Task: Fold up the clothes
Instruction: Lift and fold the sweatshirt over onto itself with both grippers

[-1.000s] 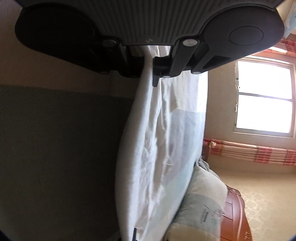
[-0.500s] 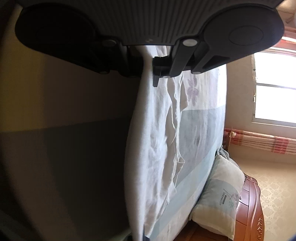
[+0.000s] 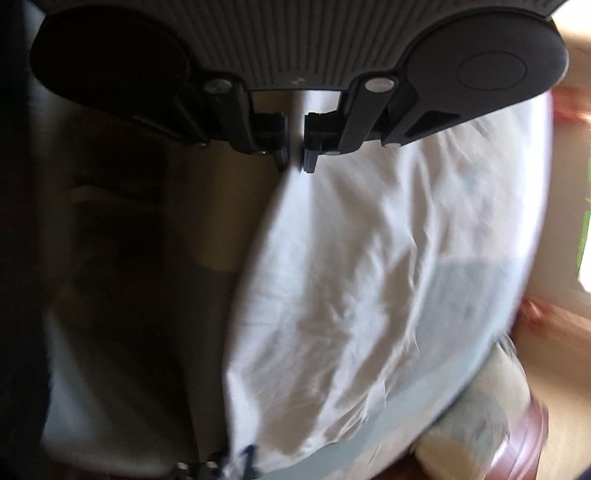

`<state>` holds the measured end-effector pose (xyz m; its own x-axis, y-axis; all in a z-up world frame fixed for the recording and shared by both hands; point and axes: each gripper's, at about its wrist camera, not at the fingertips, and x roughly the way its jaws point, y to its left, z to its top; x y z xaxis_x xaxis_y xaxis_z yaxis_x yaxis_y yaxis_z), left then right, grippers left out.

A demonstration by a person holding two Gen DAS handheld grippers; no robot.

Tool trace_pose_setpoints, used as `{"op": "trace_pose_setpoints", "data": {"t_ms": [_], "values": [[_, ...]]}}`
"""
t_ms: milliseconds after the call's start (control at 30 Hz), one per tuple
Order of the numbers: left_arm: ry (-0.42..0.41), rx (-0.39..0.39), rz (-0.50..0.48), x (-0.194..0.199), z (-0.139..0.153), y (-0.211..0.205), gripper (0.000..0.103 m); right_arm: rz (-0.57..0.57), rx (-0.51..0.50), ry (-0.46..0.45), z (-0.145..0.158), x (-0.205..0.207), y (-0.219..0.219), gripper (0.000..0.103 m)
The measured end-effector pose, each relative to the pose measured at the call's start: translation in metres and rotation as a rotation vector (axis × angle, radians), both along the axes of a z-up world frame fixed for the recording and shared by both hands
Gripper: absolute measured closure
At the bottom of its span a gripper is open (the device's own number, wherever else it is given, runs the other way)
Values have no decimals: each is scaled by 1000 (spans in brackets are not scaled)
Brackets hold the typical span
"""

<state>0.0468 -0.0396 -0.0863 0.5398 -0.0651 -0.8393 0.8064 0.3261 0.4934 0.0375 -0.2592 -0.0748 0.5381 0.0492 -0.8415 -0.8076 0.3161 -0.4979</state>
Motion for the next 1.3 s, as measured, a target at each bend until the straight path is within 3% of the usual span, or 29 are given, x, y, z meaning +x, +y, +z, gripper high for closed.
{"op": "trace_pose_setpoints", "data": {"t_ms": [100,200,267,367,467,567,633,733,800,933,1033,1133,1167,1200,1300], "values": [[46,-101,101,12,31,24,93,-85,68,64,24,9,-30,79],[39,-243,217,28,53,46,93,-204,248,84,56,22,-55,76],[68,-341,297,46,53,54,93,-252,320,102,52,26,-54,76],[152,-408,344,40,30,60,93,-309,377,138,32,29,-44,75],[235,-378,386,35,2,57,94,-366,434,174,12,32,-34,75],[240,-392,405,23,2,72,88,-413,491,205,-5,35,-26,73],[206,-404,432,29,15,81,83,-426,545,181,2,43,-25,68],[138,-486,468,52,35,88,65,-468,636,135,15,64,-21,56],[83,-548,494,73,43,87,61,-495,696,103,24,79,-18,55],[43,-663,551,119,39,82,61,-568,828,55,32,110,-11,55],[86,-738,656,147,18,89,61,-682,924,60,16,136,-11,55],[96,-772,753,160,-7,106,62,-798,908,36,-10,156,-13,56],[110,-830,764,161,-13,115,62,-834,890,22,-19,163,-14,57],[124,-887,777,162,-15,124,64,-861,885,10,-26,167,-17,57],[134,-939,822,168,-10,136,69,-891,930,11,-26,173,-24,58]]}}
